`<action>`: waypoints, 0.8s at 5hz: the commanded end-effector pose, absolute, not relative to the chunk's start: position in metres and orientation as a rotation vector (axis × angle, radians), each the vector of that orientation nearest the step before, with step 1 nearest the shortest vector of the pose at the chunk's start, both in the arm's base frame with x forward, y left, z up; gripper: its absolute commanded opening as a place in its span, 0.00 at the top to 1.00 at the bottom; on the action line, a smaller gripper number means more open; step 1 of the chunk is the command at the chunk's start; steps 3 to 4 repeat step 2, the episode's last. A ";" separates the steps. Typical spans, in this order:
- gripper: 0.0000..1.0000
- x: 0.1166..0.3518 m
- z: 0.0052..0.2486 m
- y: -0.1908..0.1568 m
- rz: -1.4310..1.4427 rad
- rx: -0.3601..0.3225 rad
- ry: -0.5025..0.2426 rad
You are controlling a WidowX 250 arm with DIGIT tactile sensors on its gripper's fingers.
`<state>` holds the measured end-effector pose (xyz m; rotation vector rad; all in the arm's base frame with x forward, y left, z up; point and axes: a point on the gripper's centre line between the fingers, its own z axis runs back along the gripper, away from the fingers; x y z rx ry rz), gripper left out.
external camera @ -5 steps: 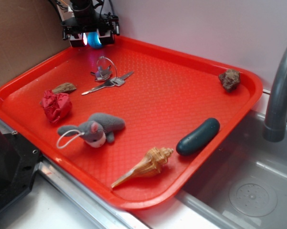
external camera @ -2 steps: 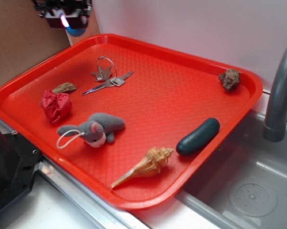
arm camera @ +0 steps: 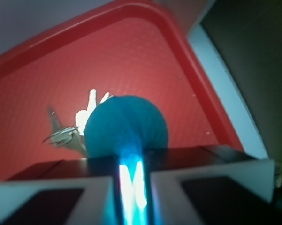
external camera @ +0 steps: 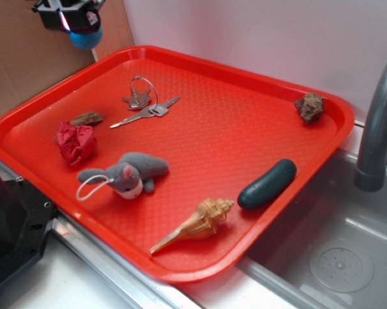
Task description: Grab the blue ball.
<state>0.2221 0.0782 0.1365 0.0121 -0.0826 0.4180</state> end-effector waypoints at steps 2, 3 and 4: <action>1.00 0.191 0.217 0.060 0.148 -0.063 -0.069; 1.00 0.191 0.217 0.060 0.148 -0.063 -0.069; 1.00 0.191 0.217 0.060 0.148 -0.063 -0.069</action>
